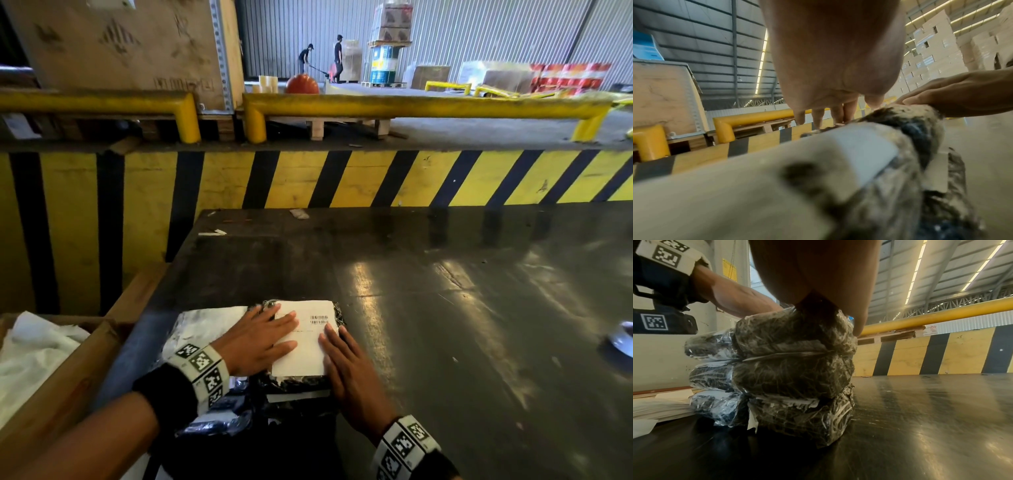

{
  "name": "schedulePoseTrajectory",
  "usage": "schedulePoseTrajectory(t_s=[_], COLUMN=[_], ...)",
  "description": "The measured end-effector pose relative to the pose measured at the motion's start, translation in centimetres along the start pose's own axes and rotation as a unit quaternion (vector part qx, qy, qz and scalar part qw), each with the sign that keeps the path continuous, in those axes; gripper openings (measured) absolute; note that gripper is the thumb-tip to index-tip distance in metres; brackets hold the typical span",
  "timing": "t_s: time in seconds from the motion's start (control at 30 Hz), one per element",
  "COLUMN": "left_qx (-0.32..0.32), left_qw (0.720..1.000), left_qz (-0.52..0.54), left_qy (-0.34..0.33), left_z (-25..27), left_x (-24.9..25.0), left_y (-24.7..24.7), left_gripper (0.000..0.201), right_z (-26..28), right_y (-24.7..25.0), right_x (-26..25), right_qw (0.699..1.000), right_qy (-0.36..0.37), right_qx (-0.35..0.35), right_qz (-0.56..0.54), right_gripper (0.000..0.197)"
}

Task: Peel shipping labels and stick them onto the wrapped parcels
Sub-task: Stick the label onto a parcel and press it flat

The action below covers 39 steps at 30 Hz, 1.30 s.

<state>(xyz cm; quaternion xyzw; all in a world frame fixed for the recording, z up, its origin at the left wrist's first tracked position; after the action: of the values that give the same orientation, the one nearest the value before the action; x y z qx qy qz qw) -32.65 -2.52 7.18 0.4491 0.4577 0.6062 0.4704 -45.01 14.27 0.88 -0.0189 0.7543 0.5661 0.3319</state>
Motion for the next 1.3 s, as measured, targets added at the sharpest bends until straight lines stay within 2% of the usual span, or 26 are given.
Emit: schedulePoseTrajectory(t_s=[0.2, 0.3, 0.43, 0.57, 0.7, 0.77, 0.83, 0.93, 1.1, 1.3], left_qx=[-0.02, -0.013, -0.029, -0.02, 0.012, 0.032, 0.045, 0.068, 0.072, 0.085], left_qw=[0.998, 0.998, 0.995, 0.995, 0.995, 0.993, 0.992, 0.989, 0.987, 0.985], left_qz=[-0.028, -0.032, 0.001, 0.026, 0.054, 0.056, 0.06, 0.07, 0.088, 0.096], left_qy=[0.052, 0.061, 0.091, 0.09, 0.088, 0.096, 0.106, 0.115, 0.117, 0.112], left_z=[1.2, 0.6, 1.7, 3.8, 3.9, 3.5, 3.1, 2.8, 2.9, 3.2], left_x=[-2.4, -1.5, 0.4, 1.9, 3.8, 5.1, 5.9, 6.0, 5.7, 5.5], left_y=[1.0, 1.3, 0.1, -1.3, -2.3, -2.8, -3.3, -4.0, -4.4, -4.3], left_gripper=[0.128, 0.118, 0.104, 0.12, 0.116, 0.119, 0.12, 0.115, 0.105, 0.107], right_z=[0.0, 0.0, 0.3, 0.5, 1.5, 2.1, 2.5, 2.6, 1.9, 1.5], right_y=[-0.1, 0.0, 0.5, 0.7, 1.2, 1.4, 1.9, 2.6, 1.9, 0.9], right_x=[0.1, 0.1, 0.3, 0.8, 1.8, 2.7, 3.5, 3.6, 3.8, 3.9], right_qw=[1.0, 1.0, 0.999, 0.999, 1.0, 0.998, 0.985, 0.95, 0.932, 0.885], right_qy=[-0.004, -0.006, -0.009, -0.005, -0.016, -0.051, -0.111, -0.153, -0.173, -0.191], right_qx=[0.0, -0.008, -0.022, -0.011, -0.015, 0.004, 0.009, -0.06, -0.068, -0.054], right_qz=[-0.009, -0.002, 0.024, 0.029, 0.016, -0.033, -0.133, -0.266, -0.311, -0.421], right_gripper=[0.089, 0.087, 0.074, 0.075, 0.076, 0.076, 0.069, 0.067, 0.073, 0.07])
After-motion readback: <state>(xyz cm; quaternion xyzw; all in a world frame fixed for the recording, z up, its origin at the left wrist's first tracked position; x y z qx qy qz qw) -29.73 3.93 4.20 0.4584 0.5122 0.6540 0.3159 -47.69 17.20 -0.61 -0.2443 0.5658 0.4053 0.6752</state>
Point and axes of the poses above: each hand's wrist, its own z-axis away from the middle knuckle, its own y-axis out of the back of the hand, x = y × z, the point moved 1 cm from there along -z, towards the middle knuckle, and after that the axes turned 9 degrees about -y, right-handed, at the moved point
